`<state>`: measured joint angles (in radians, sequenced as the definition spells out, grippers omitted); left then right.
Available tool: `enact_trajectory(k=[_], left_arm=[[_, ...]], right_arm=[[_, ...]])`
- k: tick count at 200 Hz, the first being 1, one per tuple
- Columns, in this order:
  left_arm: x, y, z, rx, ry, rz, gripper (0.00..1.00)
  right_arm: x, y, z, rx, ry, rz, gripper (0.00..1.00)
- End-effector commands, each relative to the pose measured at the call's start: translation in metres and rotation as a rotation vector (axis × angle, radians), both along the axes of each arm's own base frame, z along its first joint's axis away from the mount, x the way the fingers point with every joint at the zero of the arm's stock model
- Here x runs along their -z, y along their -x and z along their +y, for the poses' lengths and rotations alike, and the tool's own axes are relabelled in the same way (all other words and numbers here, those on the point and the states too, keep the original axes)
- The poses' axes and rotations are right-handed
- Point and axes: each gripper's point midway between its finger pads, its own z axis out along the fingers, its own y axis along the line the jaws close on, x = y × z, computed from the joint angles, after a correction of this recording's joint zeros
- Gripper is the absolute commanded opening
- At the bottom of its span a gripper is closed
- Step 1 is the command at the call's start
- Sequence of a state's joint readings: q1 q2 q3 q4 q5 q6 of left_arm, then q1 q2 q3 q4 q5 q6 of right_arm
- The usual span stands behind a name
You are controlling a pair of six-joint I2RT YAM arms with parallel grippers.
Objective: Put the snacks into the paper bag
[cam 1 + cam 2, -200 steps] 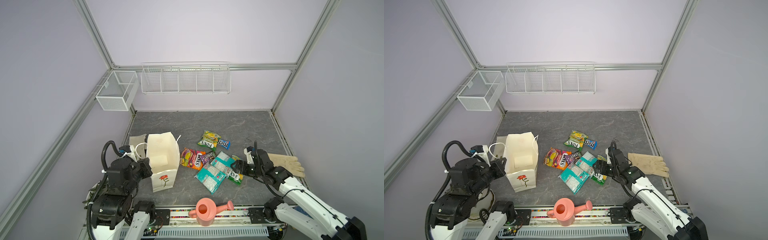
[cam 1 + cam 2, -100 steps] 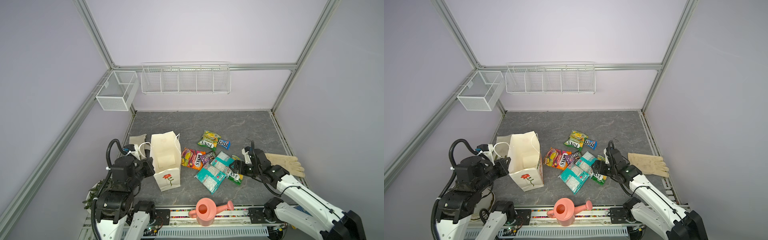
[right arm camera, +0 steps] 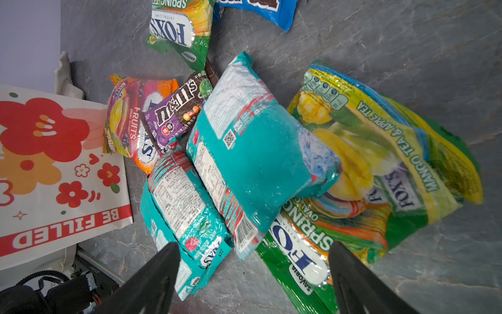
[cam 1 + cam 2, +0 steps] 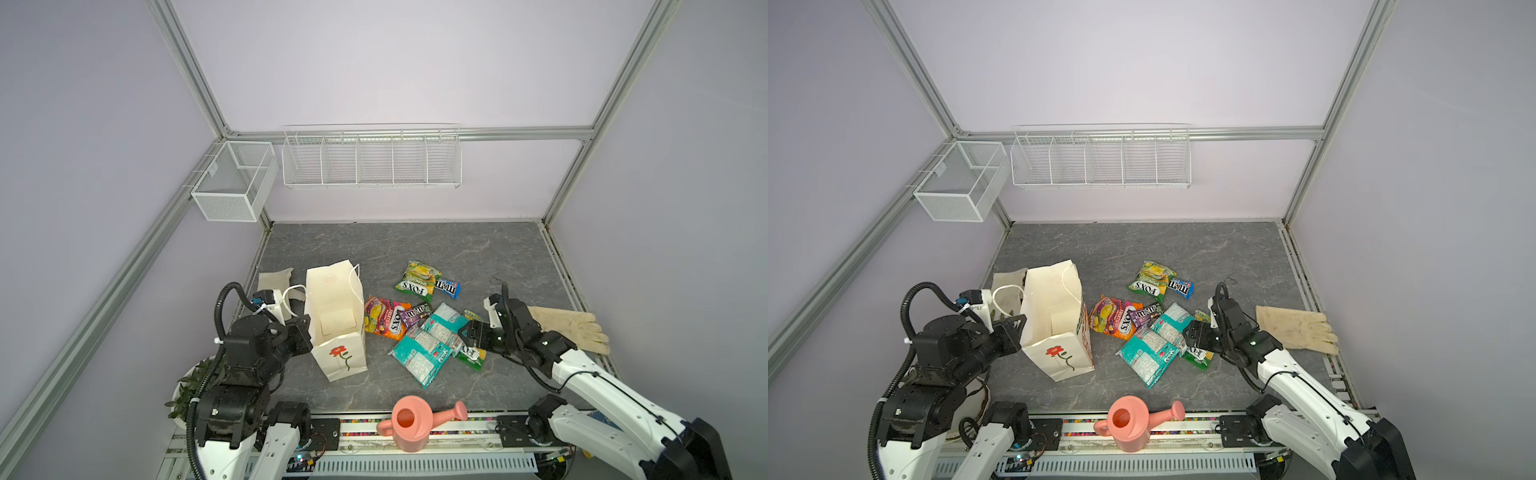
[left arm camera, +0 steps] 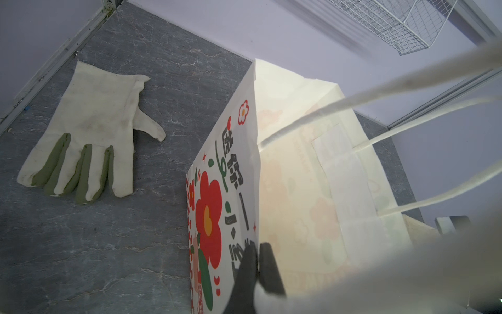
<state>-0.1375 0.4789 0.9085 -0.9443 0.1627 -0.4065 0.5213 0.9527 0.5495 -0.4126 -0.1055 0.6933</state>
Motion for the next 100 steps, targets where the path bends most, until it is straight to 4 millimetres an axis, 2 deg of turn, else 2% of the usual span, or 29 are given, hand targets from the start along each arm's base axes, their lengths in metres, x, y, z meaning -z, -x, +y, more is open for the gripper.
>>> enact_trajectory(k=[1,100], left_arm=[[0.001,0.002,-0.002,0.021,-0.001,-0.016,0.00],[-0.002,0.005,-0.005,0.039,0.010,-0.041,0.00]], right_arm=[[0.005,-0.002,0.007,0.002,-0.022,0.013,0.89],[0.017,-0.014,0.006,0.055,-0.003,0.031,0.96]])
